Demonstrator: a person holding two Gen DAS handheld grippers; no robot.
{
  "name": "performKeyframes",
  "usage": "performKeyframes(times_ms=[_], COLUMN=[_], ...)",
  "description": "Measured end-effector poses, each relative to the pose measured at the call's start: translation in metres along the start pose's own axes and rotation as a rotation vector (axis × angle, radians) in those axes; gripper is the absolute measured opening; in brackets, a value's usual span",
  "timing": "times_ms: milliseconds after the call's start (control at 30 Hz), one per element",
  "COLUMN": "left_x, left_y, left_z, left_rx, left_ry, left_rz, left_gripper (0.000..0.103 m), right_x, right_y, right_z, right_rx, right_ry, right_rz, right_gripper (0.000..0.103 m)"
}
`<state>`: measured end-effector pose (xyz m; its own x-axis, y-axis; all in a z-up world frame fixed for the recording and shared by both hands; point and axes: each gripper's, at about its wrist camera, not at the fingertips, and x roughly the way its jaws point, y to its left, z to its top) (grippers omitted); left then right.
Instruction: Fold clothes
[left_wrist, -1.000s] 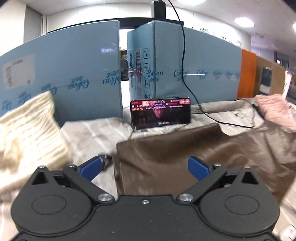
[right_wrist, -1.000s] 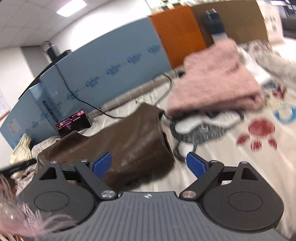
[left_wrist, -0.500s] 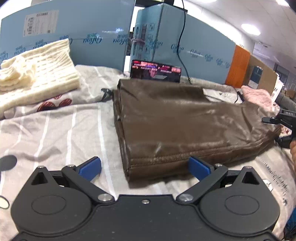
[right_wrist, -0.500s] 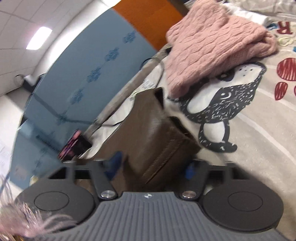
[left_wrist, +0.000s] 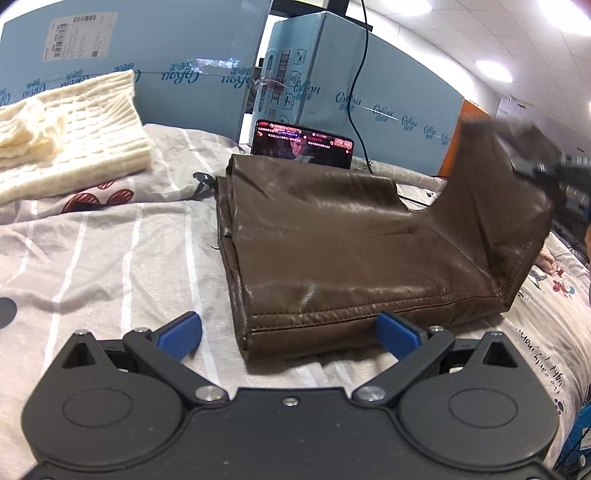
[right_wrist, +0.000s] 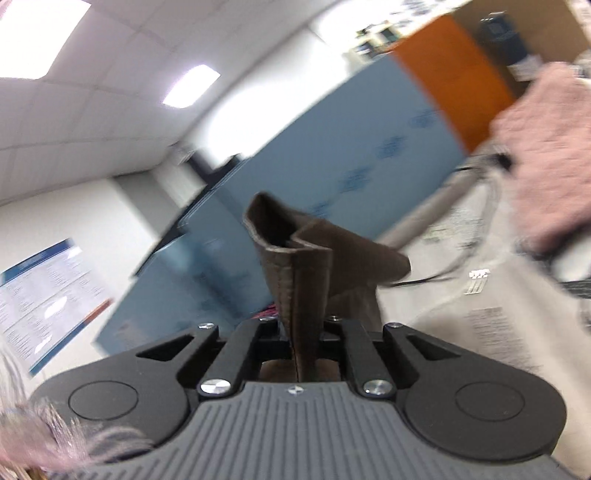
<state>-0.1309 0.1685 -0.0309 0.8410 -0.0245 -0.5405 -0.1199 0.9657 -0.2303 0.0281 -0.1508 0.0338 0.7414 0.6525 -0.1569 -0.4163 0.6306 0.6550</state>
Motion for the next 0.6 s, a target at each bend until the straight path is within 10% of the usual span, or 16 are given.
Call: performKeyframes(times_ms=[200, 433, 600], left_x=[0.0, 0.001, 0.002], left_y=[-0.001, -0.002, -0.001], left_z=[0.0, -0.001, -0.001], left_rx=[0.003, 0.008, 0.012], left_ry=[0.002, 0.002, 0.003], left_rz=[0.004, 0.012, 0.016], left_gripper=[0.103, 0.103, 0.103], right_x=[0.043, 0.082, 0.083], right_y=[0.055, 0.072, 0.073], right_z=[-0.045, -0.101, -0.107], right_rx=[-0.175, -0.318, -0.308], right_ry=[0.191, 0.39, 0.445], right_rz=[0.136, 0.103, 0.17], right_gripper=[0.004, 0.006, 0.039])
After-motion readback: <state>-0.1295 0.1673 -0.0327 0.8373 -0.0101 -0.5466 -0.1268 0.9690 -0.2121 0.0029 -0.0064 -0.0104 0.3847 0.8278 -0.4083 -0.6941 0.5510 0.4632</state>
